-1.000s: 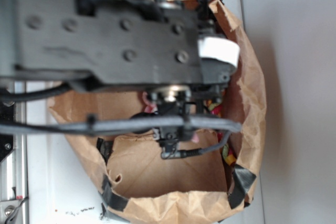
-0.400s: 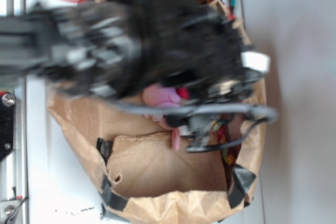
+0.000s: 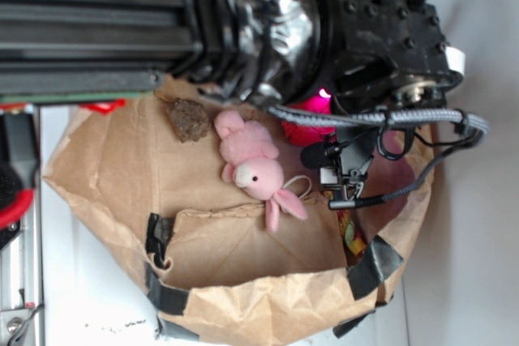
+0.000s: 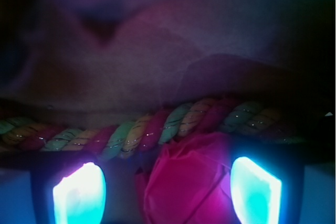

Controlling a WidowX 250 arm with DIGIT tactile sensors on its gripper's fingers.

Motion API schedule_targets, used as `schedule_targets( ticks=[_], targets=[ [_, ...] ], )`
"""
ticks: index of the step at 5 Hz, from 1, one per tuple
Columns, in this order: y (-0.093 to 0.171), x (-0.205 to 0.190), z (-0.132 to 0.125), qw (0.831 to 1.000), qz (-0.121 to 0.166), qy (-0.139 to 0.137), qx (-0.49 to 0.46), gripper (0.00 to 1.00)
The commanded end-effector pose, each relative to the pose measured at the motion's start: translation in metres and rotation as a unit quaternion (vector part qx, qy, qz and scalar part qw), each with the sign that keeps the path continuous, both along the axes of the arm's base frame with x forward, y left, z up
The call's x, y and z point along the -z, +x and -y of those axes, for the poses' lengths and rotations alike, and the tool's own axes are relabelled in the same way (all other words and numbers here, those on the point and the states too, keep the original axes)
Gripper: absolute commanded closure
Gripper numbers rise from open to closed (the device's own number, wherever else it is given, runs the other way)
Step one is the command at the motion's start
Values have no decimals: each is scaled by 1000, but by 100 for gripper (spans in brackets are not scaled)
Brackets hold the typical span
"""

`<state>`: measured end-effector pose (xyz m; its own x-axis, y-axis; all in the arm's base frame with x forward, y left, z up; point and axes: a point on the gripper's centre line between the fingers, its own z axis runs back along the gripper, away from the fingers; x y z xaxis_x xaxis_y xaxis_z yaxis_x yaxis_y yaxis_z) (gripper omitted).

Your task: Grab the red paper.

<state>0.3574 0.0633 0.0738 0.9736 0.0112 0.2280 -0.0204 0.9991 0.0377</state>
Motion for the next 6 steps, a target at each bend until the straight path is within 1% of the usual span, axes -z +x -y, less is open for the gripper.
schedule_targets(
  ticks=[1, 2, 3, 5, 6],
  targets=[
    [6, -12, -21, 999, 12, 30, 1, 0],
    [7, -12, -23, 999, 12, 34, 6, 100],
    [7, -12, -24, 999, 12, 41, 9, 100],
    [7, -13, -24, 999, 20, 43, 18, 100],
    [3, -28, -21, 999, 38, 29, 18, 100]
  ],
)
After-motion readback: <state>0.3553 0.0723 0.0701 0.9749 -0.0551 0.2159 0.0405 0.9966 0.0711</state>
